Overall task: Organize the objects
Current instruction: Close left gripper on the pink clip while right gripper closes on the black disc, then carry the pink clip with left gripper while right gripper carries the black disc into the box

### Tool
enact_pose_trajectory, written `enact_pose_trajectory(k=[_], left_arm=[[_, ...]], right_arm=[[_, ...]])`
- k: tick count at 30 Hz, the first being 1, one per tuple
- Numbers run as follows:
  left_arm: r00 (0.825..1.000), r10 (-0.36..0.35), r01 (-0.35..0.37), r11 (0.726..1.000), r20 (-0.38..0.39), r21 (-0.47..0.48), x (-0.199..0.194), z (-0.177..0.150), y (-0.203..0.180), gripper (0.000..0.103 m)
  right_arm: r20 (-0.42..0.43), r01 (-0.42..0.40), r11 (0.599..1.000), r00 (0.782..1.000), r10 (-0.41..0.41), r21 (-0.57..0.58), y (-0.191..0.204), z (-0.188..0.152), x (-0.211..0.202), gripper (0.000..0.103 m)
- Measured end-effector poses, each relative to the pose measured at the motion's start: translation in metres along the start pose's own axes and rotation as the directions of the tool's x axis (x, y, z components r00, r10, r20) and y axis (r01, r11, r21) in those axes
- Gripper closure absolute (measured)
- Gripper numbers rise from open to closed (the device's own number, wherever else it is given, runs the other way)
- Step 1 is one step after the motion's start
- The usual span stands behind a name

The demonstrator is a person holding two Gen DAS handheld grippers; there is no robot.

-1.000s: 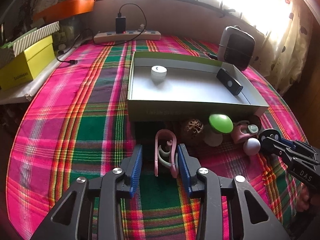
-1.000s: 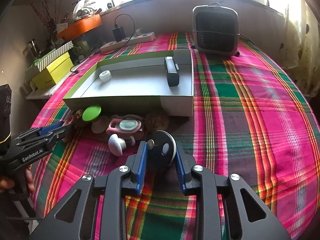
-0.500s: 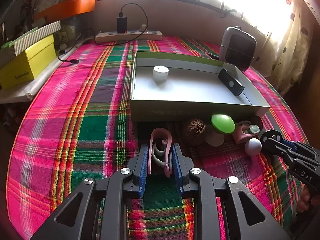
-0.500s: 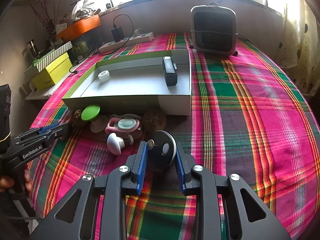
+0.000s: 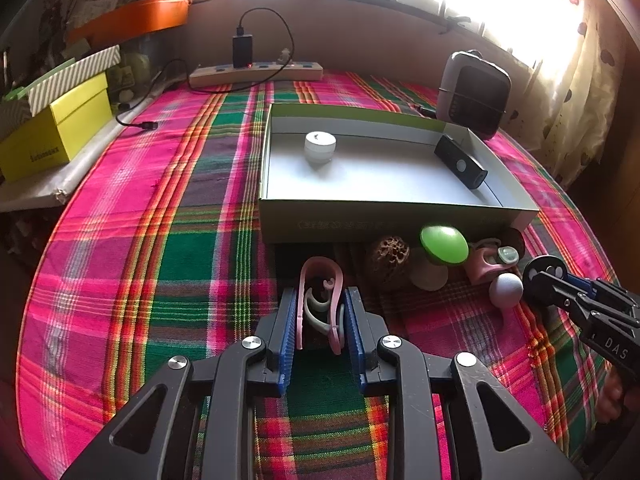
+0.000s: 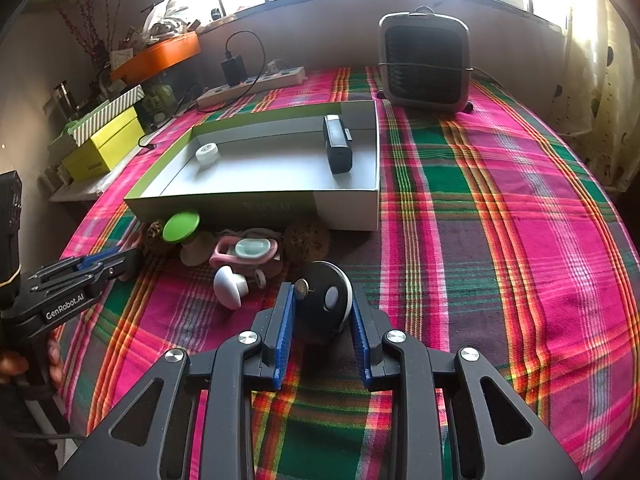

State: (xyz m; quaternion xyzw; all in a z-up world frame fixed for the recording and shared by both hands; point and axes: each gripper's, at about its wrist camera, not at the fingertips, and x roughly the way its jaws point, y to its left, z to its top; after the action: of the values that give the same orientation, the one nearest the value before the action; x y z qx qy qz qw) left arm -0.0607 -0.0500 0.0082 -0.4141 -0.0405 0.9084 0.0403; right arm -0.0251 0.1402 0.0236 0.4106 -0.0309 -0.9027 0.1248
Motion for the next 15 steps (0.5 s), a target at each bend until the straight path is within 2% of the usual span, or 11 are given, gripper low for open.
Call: enact_pose_trajectory(k=[15], left_arm=[[0.999, -0.003, 0.002, 1.000, 0.047, 0.016, -0.019, 0.009, -0.007, 0.082]], right_arm=[[0.035, -0.013, 1.000, 0.999, 0.013, 0.005, 0.002, 0.008, -0.011, 0.075]])
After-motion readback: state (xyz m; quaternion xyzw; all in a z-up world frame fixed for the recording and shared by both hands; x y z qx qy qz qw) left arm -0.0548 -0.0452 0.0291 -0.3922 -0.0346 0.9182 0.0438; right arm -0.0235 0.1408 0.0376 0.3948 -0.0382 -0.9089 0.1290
